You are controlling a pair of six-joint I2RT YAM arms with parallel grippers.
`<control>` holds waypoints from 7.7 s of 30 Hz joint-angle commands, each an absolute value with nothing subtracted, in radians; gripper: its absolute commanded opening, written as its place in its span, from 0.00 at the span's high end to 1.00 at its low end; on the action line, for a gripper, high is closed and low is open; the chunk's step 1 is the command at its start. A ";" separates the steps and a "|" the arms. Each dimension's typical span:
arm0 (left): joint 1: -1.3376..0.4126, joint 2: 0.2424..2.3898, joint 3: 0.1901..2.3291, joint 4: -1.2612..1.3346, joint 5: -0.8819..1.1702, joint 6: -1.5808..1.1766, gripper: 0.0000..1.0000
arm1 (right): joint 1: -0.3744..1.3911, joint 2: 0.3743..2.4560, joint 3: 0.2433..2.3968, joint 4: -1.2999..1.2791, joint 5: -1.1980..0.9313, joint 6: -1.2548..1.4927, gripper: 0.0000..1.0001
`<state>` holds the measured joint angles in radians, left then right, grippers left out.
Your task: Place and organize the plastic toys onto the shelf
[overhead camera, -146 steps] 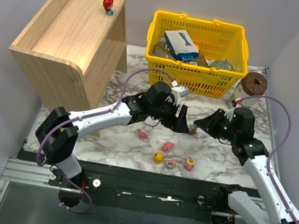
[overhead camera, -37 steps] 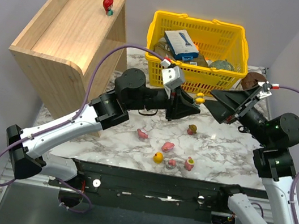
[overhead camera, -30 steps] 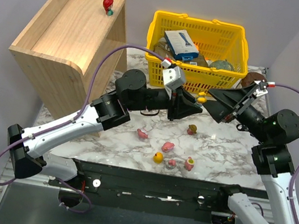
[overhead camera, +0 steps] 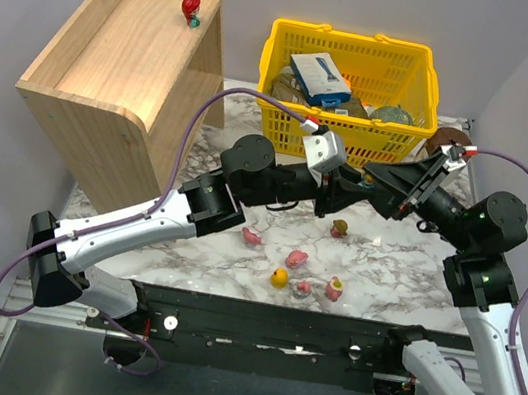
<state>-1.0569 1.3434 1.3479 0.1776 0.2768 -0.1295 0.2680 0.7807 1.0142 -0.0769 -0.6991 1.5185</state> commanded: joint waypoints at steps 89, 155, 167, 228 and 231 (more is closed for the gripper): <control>-1.026 1.391 1.460 0.202 0.304 -0.315 0.67 | 0.276 0.825 1.057 0.044 -0.781 1.397 0.88; -0.496 1.363 1.936 -0.469 -0.180 -0.006 1.00 | 0.078 0.848 1.048 -0.129 -0.673 1.269 0.13; -0.212 1.459 2.111 -0.637 -0.014 0.071 1.00 | 0.080 0.903 1.106 -0.164 -0.664 1.086 0.13; -0.087 1.407 1.717 -0.310 0.137 0.140 0.95 | 0.078 0.996 1.131 -0.178 -0.652 1.052 0.14; -0.087 1.410 1.717 -0.305 0.135 0.144 0.94 | 0.078 0.999 1.132 -0.178 -0.650 1.051 0.14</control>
<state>-0.0929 1.3796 1.7256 -0.3111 0.1246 0.1314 0.0837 0.9932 1.0958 -0.1738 -0.6689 1.0615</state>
